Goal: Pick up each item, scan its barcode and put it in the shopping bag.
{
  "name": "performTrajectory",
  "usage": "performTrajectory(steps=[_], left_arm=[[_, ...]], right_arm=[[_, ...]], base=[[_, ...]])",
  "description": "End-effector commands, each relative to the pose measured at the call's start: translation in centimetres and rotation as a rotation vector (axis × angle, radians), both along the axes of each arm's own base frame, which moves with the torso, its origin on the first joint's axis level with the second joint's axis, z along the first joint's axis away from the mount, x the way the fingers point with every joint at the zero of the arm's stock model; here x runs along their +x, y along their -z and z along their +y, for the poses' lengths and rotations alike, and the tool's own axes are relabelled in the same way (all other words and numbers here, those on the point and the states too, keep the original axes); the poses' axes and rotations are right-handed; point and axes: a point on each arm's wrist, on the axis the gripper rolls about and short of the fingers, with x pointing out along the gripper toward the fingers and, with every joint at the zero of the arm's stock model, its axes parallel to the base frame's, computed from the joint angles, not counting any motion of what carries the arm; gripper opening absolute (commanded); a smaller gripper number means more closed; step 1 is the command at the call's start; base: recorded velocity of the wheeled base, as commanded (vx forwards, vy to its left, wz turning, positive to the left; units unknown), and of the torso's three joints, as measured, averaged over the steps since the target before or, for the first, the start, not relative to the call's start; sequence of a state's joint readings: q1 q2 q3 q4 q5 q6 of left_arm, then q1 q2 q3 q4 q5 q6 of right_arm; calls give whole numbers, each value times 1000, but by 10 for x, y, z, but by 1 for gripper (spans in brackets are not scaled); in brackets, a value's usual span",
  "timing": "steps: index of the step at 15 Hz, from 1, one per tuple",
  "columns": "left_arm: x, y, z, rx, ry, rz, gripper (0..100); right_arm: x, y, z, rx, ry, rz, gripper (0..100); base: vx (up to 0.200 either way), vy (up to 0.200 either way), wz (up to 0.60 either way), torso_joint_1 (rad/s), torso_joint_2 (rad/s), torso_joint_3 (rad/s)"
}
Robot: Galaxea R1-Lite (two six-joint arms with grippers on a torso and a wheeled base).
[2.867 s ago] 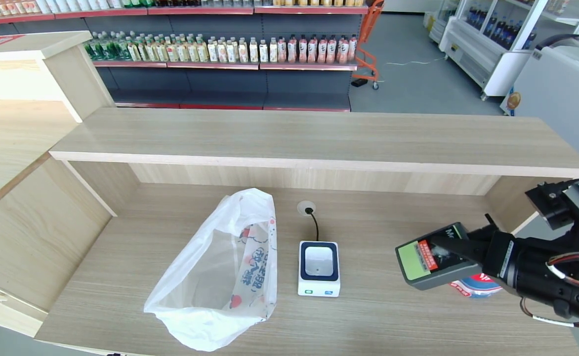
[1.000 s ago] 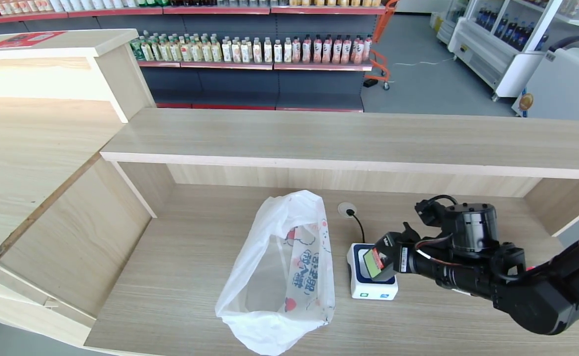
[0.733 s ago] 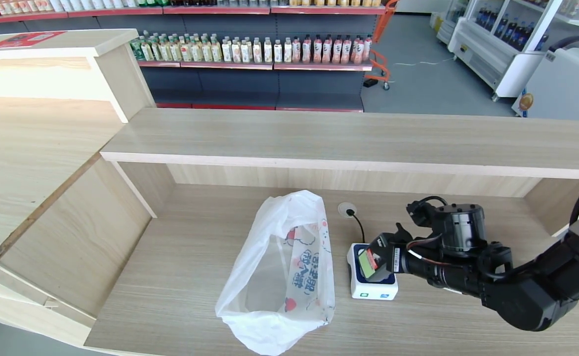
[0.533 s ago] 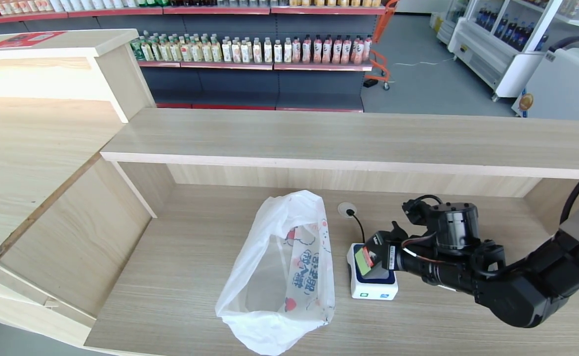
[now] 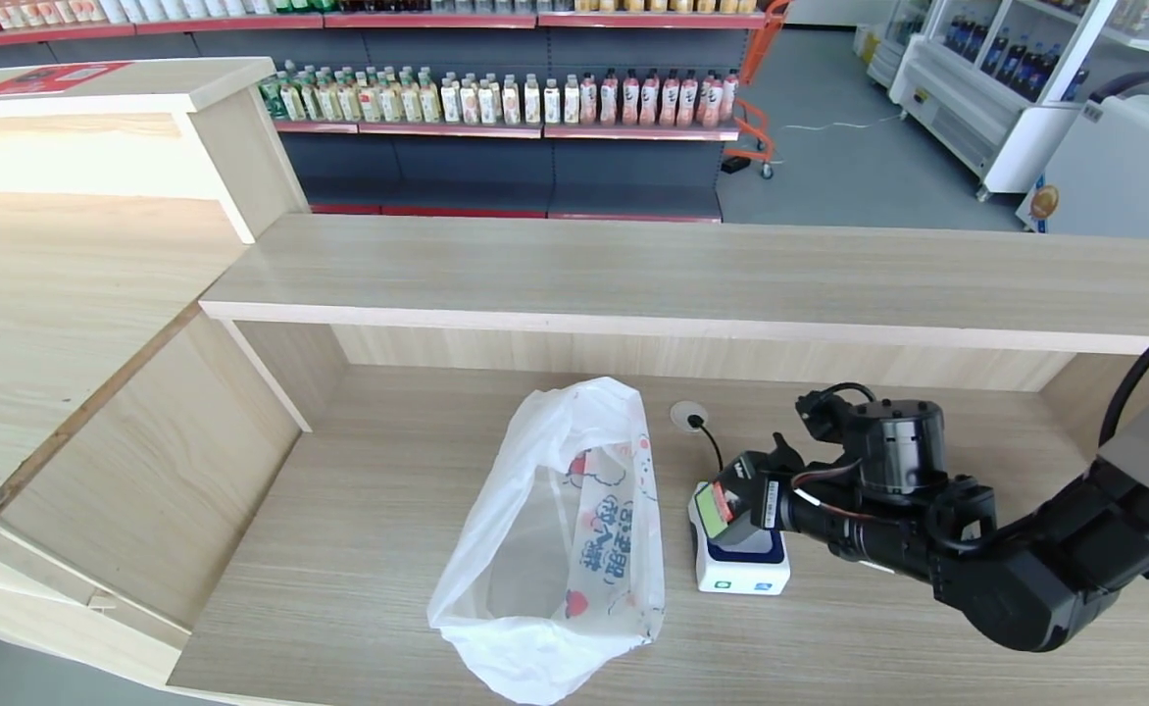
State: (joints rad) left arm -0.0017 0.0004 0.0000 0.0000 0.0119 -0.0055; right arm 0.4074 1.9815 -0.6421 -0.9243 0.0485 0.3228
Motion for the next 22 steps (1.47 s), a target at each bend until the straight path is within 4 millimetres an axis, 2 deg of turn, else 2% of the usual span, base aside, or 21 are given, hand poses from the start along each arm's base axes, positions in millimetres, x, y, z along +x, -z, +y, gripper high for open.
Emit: performTrajectory(steps=[1, 3, 4, 7, 13, 17, 22], left_arm=[[0, 0, 0, -1, -1, 0, 100], [0, 0, 0, -1, -1, 0, 100], [0, 0, 0, -1, -1, 0, 100], [0, 0, 0, -2, -1, 0, 100], [0, 0, 0, 2, -1, 0, 100], [0, 0, 0, 4, -1, 0, 100], [0, 0, 0, 4, -1, 0, 100]], right_arm=[[-2, -13, -2, 35, 9, -45, 0], [-11, -25, -9, 43, 15, -76, 0], [-24, -36, -18, -17, -2, -132, 0], [-44, -41, -32, -107, -24, -177, 0], [-58, -44, -36, -104, -26, -175, 0], [-64, -44, -39, -82, -18, -162, 0], [-61, -39, -36, -102, -28, -149, 0]], base=[[0, 0, 0, 0, 0, 0], [0, 0, 0, 0, 0, 0], [0, 0, 0, 0, 0, 0], [-133, 0, 0, 2, 3, 3], [-33, 0, 0, 3, 0, 0], [0, 200, 0, 7, 1, 5], [0, 0, 0, 0, 0, 0]])
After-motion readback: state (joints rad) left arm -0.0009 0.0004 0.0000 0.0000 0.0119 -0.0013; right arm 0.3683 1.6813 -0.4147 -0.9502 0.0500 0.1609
